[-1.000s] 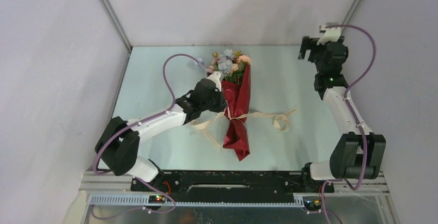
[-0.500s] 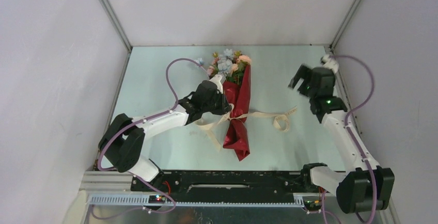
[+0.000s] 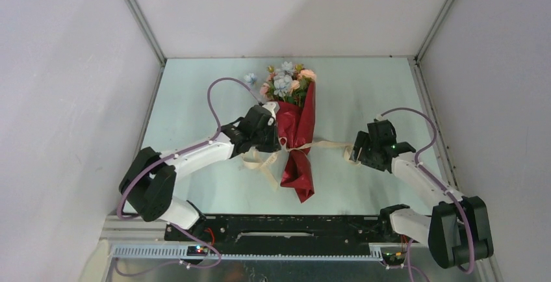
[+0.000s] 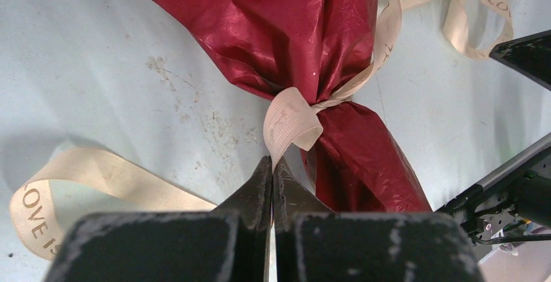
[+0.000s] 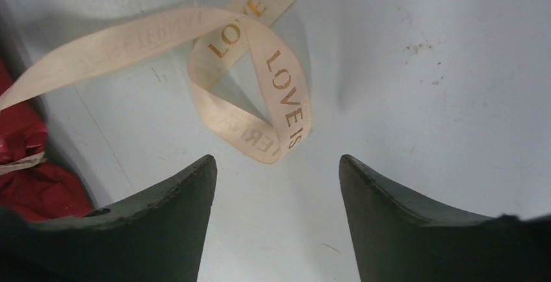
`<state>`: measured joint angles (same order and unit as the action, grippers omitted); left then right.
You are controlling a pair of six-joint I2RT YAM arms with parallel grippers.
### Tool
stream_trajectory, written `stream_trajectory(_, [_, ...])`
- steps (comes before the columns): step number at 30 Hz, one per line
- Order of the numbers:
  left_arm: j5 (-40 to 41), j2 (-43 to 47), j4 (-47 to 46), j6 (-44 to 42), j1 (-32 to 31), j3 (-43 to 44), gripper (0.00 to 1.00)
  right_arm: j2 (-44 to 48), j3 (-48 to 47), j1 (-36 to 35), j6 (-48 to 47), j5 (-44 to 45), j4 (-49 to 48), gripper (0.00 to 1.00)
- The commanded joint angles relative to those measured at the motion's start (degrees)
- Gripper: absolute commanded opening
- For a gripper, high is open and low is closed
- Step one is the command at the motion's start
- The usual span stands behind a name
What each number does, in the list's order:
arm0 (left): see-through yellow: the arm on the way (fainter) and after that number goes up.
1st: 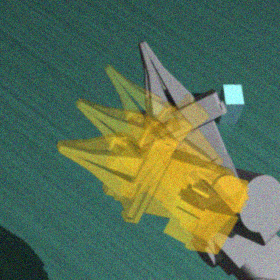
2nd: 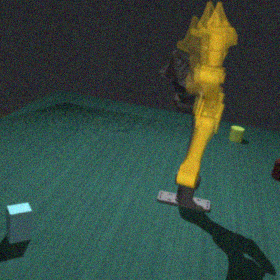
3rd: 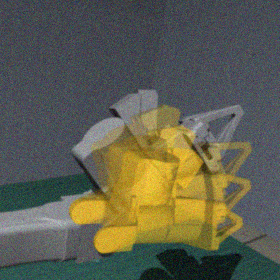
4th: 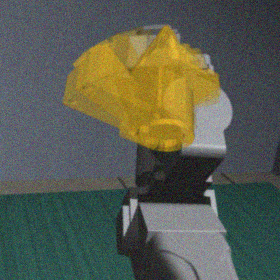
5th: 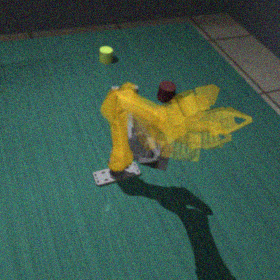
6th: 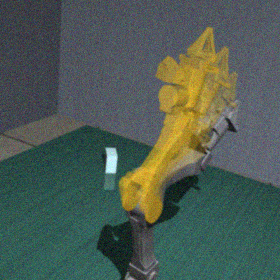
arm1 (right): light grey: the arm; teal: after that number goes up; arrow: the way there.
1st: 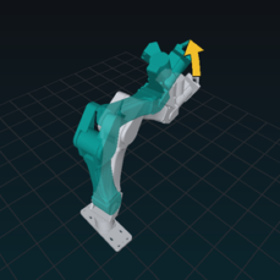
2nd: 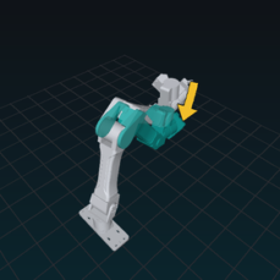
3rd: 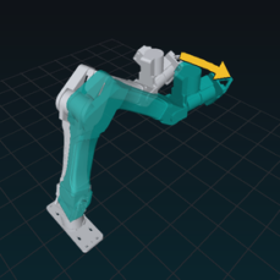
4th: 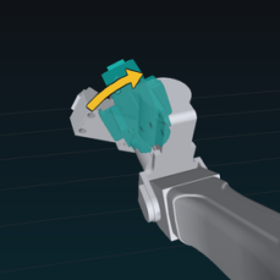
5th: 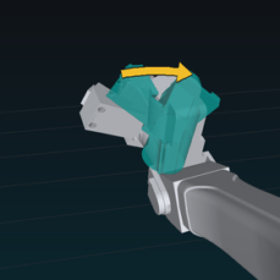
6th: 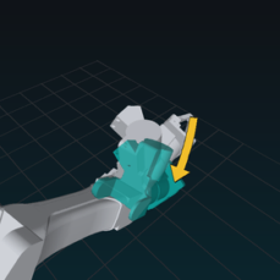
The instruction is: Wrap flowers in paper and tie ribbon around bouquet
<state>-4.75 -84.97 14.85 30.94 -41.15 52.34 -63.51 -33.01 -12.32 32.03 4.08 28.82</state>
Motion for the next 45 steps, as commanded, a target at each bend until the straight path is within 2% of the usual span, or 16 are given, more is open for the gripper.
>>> stream_trajectory(1, [2.14, 3.46, 1.75, -1.53, -0.34, 1.35, 0.00, -3.06, 0.57, -0.55, 1.79, -1.40, -2.26, 0.66])
stream_trajectory(4, [2.82, 3.72, 1.94, -1.72, -0.34, 1.36, 0.00, -4.33, 1.06, -0.66, 2.79, -0.19, -2.43, 0.54])
stream_trajectory(6, [2.85, 3.82, 1.64, -2.02, -0.32, 1.45, 0.00, -4.59, 1.12, -0.67, 3.07, 1.41, -2.36, 0.36])
stream_trajectory(7, [2.78, 3.84, 1.25, -2.06, -0.33, 1.45, 0.00, -4.45, 1.16, -0.63, 3.01, 2.74, -2.36, 0.24])
stream_trajectory(8, [2.67, 3.80, 1.15, -2.27, -0.29, 1.45, 0.00, -4.18, 1.13, -0.55, 2.81, 3.82, -2.36, 0.19])
stream_trajectory(9, [2.66, 3.90, 0.64, -2.37, -0.28, 1.45, 0.00, -3.40, 1.01, -0.35, 2.97, 5.68, -2.23, 0.07])
stream_trajectory(10, [2.52, 3.83, 0.32, -2.59, -0.31, 1.56, 0.00, -2.95, 0.88, 0.54, 2.71, 6.07, -2.84, 0.00])
stream_trajectory(13, [0.59, 3.78, -1.69, -3.78, -0.34, 1.72, 0.00, -0.54, -2.18, 1.54, 1.03, 7.56, -4.31, 0.00])
stream_trajectory(15, [-0.07, 3.78, -2.43, -4.79, -0.47, 1.86, 0.00, 0.45, -5.52, -0.90, -2.74, 10.69, -6.57, 0.00])
stream_trajectory(18, [-0.40, 4.35, -4.29, -6.16, -0.78, 1.14, 0.00, 1.02, -10.69, -3.73, -13.86, 12.72, -11.91, 0.00])
stream_trajectory(19, [0.37, 4.45, -4.65, -6.55, -1.09, 0.94, 0.00, 1.15, -11.51, -4.22, -18.15, 11.88, -15.19, 0.00])
stream_trajectory(23, [-0.23, 4.63, -7.85, -7.93, -1.58, -0.59, 0.00, 1.82, -15.73, -6.59, -23.67, 2.71, -25.50, 0.00])
stream_trajectory(28, [-0.07, 5.92, -12.20, -9.59, -2.99, -3.00, 0.00, -2.71, -25.28, -11.90, -21.45, -21.46, -29.82, 0.00])
stream_trajectory(32, [1.15, 7.58, -16.61, -9.86, -3.41, -6.26, 0.00, -9.41, -31.98, -16.65, -16.44, -29.75, -32.24, 0.00])
stream_trajectory(41, [5.98, 9.93, -27.44, -7.93, -4.53, -15.14, 0.00, -26.82, -48.43, -25.29, -10.97, -29.58, -29.86, 0.00])
stream_trajectory(45, [7.99, 10.56, -27.96, -7.91, -5.42, -15.85, 0.00, -36.04, -57.64, -27.07, -10.76, -26.56, -19.02, 0.00])
